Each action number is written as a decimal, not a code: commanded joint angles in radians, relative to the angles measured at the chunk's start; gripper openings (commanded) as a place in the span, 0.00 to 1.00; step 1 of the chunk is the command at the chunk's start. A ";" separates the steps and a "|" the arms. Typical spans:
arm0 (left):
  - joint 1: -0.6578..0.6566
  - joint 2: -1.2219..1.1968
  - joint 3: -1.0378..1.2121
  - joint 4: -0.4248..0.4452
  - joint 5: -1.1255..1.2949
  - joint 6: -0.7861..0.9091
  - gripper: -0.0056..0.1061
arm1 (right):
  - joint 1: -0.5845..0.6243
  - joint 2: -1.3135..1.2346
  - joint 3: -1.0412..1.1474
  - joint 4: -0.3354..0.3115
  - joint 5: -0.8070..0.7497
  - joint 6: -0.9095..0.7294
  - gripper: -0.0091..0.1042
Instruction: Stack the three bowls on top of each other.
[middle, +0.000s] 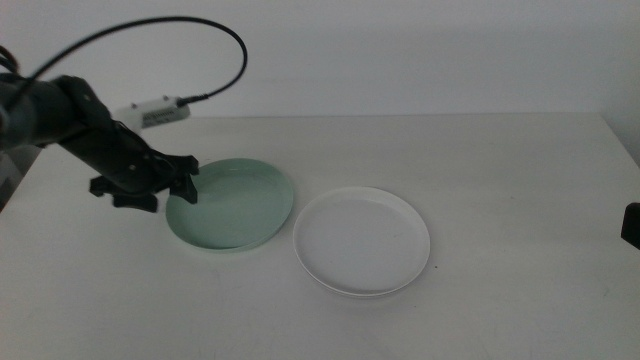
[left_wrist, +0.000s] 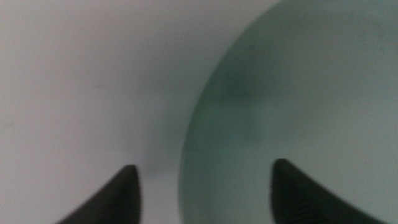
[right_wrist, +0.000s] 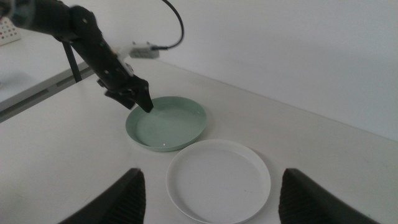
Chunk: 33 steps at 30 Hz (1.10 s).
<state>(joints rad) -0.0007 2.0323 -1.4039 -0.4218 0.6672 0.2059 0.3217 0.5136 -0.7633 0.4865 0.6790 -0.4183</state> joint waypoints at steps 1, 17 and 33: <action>-0.012 -0.024 -0.047 -0.028 -0.012 -0.028 0.51 | 0.002 0.007 -0.022 0.008 -0.070 -0.003 0.56; 0.007 -0.171 -0.049 0.062 0.086 -0.101 0.05 | 0.002 0.007 -0.022 0.005 -0.070 -0.003 0.56; -0.383 -0.279 -0.049 0.092 0.037 -0.216 0.05 | 0.002 0.007 -0.022 0.005 -0.070 -0.003 0.56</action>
<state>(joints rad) -0.3536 1.7773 -1.4255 -0.3184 0.7691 0.0247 0.3217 0.5136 -0.7633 0.4824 0.6790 -0.4183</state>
